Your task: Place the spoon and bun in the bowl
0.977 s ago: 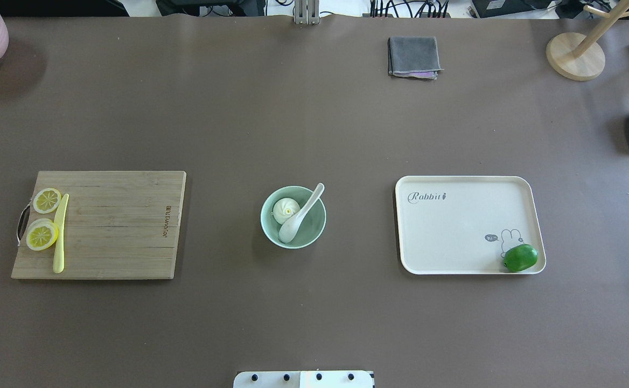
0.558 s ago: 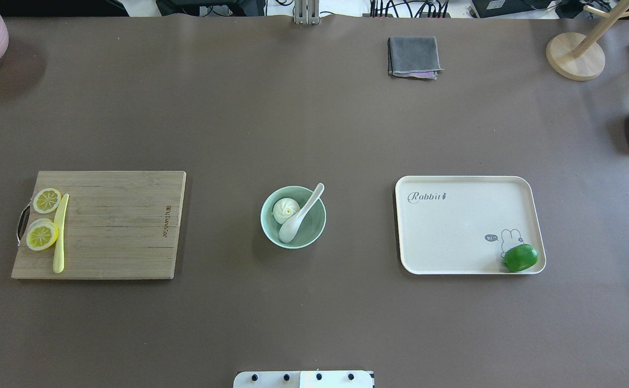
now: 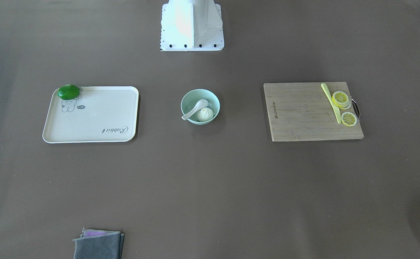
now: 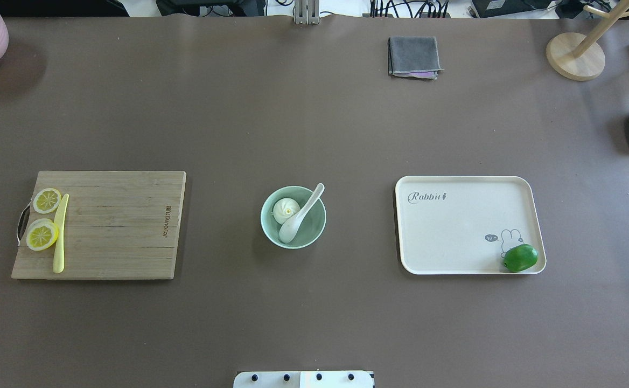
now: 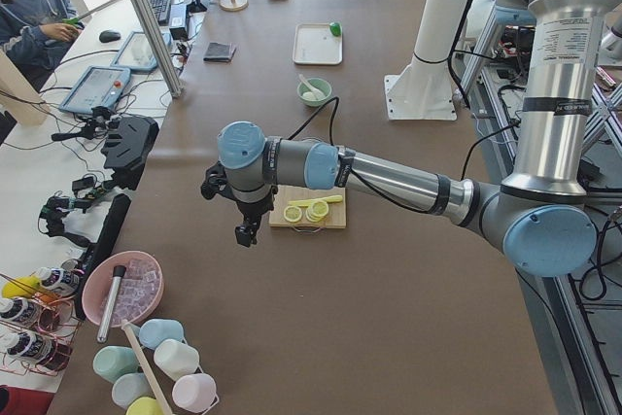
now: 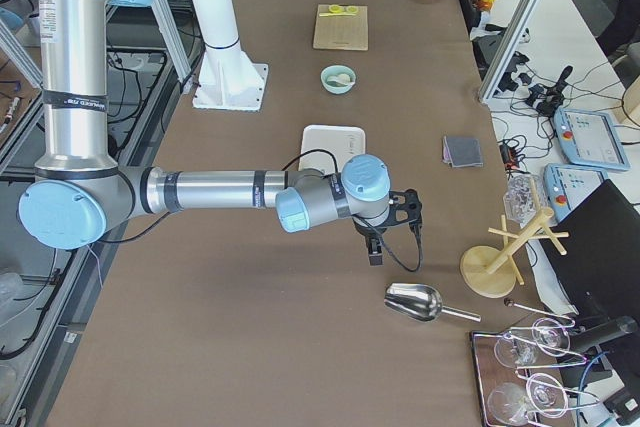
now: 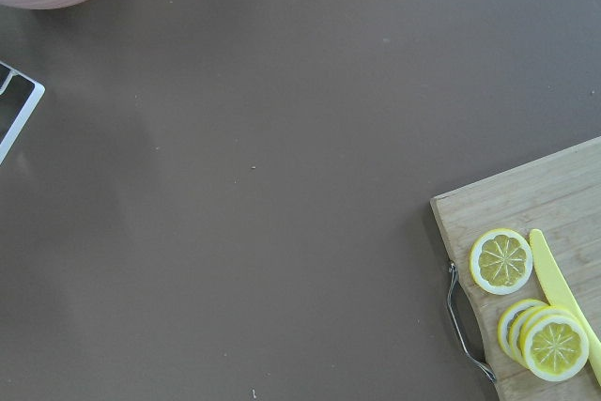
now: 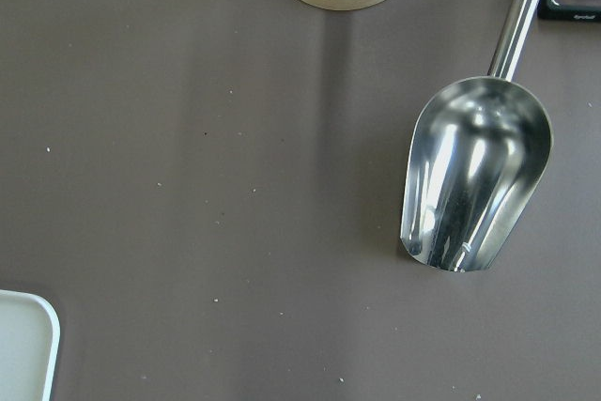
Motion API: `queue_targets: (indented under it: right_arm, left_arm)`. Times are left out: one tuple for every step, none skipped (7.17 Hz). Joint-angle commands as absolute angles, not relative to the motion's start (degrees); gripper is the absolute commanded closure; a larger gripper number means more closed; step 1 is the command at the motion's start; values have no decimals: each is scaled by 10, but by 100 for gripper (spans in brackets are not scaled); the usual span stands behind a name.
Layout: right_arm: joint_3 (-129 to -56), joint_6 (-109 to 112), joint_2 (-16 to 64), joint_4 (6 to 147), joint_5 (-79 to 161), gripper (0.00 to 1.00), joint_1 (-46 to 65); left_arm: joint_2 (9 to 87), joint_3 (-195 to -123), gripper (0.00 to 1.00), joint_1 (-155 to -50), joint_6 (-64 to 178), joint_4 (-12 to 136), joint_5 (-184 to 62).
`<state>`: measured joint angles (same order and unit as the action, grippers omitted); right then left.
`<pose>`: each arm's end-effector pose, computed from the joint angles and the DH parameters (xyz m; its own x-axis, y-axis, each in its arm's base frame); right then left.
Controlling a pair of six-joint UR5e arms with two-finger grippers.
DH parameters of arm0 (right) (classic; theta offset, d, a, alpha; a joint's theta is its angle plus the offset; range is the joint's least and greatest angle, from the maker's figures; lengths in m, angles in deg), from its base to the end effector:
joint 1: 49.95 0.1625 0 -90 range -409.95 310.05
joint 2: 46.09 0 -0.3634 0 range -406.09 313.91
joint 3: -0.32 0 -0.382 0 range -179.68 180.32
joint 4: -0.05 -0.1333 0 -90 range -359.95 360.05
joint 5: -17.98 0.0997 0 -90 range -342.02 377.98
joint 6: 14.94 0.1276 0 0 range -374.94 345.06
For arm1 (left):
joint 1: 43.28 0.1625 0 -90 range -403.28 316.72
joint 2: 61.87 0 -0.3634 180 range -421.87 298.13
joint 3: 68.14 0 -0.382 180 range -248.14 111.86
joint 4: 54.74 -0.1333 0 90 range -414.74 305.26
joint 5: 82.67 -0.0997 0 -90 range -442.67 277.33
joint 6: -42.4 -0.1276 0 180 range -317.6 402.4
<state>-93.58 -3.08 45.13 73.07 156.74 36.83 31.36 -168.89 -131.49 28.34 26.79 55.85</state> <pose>0.0094 -0.4973 0.5536 0.6411 -0.0902 0.7621 -0.0806 0.9797 0.1837 -0.0221 -0.4994 0.5076 0.6325 0.3315 -0.7001 -0.1904 0.9426 0.2743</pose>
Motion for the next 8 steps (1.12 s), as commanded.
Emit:
queue_targets:
  right_arm:
    - [-863,-25,389,728,1564,0,368]
    - [-850,-19,371,733,1561,0,369]
    - [-850,-19,368,734,1557,0,381]
    - [-852,-19,367,741,1558,0,388]
    - [-849,-20,369,741,1554,0,391]
    - [-850,-22,380,741,1547,0,391]
    - [-850,-25,384,741,1547,0,391]
    - [-859,-25,392,740,1547,0,392]
  left_arm:
    - [310,-1658,2,-1315,284,318,558]
    - [312,-1649,2,-1314,285,337,554]
    - [322,-1633,2,-1314,286,337,554]
    - [323,-1629,2,-1314,288,334,557]
    - [319,-1631,2,-1315,322,336,556]
    - [319,-1637,2,-1316,399,336,545]
    - [313,-1636,2,-1316,412,337,531]
    - [303,-1628,2,-1316,413,337,535]
